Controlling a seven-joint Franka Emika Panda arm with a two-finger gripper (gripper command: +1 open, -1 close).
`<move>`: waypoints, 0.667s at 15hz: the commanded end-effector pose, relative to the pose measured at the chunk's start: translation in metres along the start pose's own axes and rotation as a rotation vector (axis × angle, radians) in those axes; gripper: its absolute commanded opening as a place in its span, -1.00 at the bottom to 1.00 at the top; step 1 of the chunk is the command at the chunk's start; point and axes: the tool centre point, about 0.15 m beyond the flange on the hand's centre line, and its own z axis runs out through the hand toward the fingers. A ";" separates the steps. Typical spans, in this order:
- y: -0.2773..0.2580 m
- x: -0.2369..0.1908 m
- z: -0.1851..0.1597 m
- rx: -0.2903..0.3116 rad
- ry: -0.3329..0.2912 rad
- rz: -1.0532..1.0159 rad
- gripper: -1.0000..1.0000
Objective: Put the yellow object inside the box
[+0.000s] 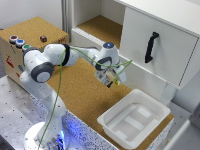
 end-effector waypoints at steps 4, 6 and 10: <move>0.119 0.016 0.047 0.054 -0.259 -0.093 -1.00; 0.125 0.010 0.062 0.062 -0.294 -0.131 -1.00; 0.135 0.000 0.107 0.091 -0.352 -0.305 -1.00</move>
